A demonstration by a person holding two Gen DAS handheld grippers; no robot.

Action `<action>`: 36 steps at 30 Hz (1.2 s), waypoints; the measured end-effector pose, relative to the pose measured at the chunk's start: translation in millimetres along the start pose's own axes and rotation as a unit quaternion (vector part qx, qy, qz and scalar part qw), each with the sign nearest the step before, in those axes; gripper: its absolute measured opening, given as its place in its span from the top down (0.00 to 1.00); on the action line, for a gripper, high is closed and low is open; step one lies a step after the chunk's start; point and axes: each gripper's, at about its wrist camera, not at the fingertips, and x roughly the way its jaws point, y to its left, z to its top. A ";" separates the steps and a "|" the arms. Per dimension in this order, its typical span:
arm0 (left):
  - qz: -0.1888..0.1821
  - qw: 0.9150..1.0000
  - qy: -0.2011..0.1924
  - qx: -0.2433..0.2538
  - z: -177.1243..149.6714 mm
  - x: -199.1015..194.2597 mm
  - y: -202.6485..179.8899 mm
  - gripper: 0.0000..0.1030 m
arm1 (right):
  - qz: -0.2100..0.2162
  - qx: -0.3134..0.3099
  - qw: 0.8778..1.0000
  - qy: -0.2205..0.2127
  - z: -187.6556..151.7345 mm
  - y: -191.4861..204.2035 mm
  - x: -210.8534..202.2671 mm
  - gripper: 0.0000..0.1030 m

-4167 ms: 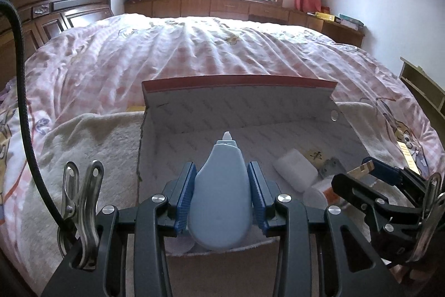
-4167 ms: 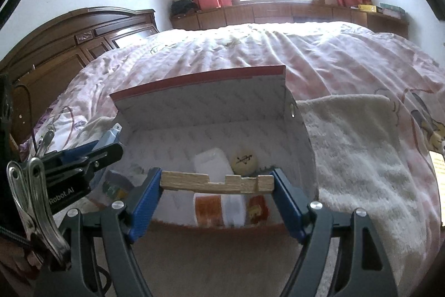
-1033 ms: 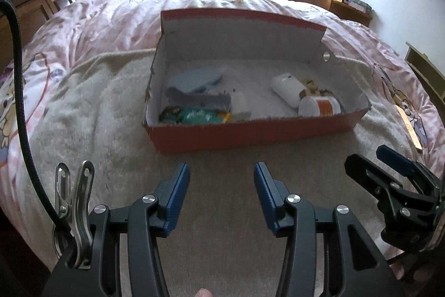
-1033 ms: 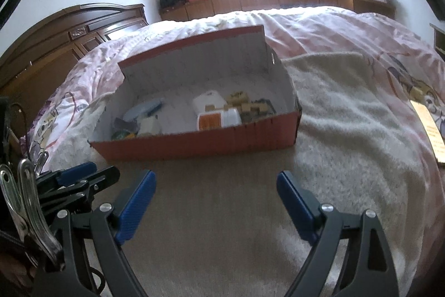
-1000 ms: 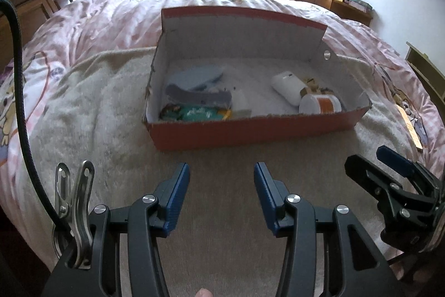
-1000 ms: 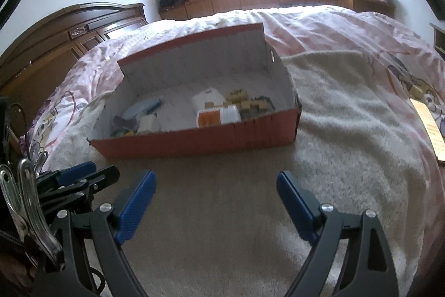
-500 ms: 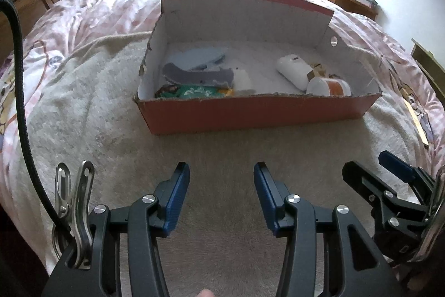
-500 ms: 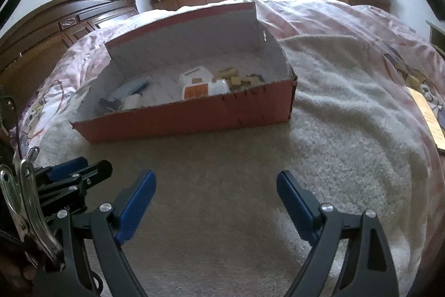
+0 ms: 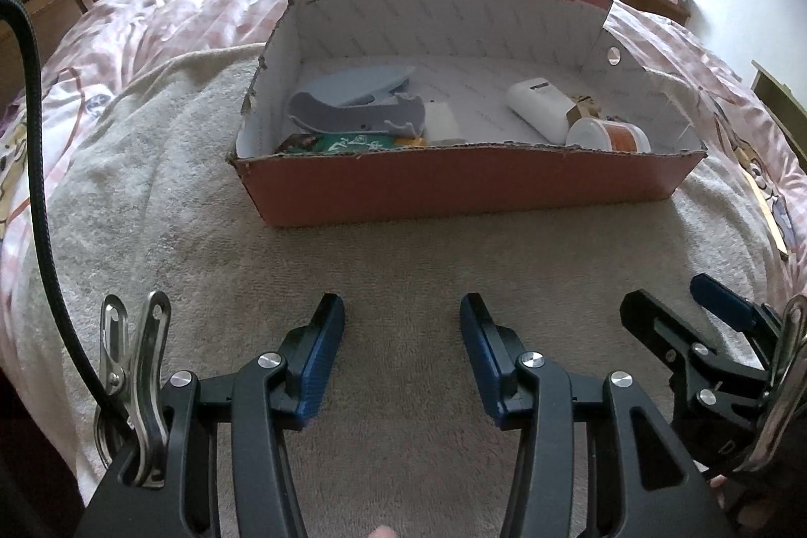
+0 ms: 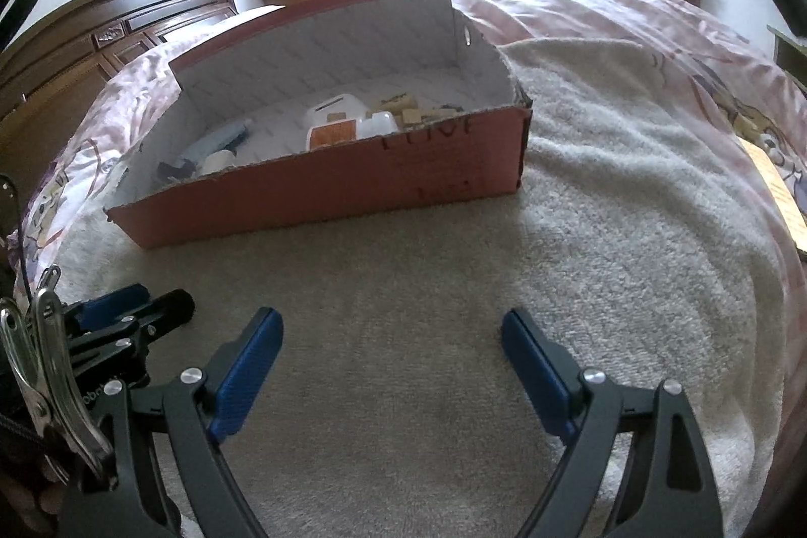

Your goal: Organize rigid objects

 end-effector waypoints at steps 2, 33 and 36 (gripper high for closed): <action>0.002 1.000 0.000 0.001 -0.3 0.3 -0.4 0.52 | -0.001 0.000 1.000 0.000 0.0 -0.3 0.3 0.11; 0.007 1.000 -0.002 0.003 -0.7 1.0 -1.7 0.52 | -0.004 -0.005 1.000 -0.002 -1.9 1.5 1.8 0.10; 0.007 1.000 -0.003 0.002 -1.4 1.2 -1.2 0.52 | -0.004 -0.004 1.000 -0.002 -1.9 1.5 1.8 0.10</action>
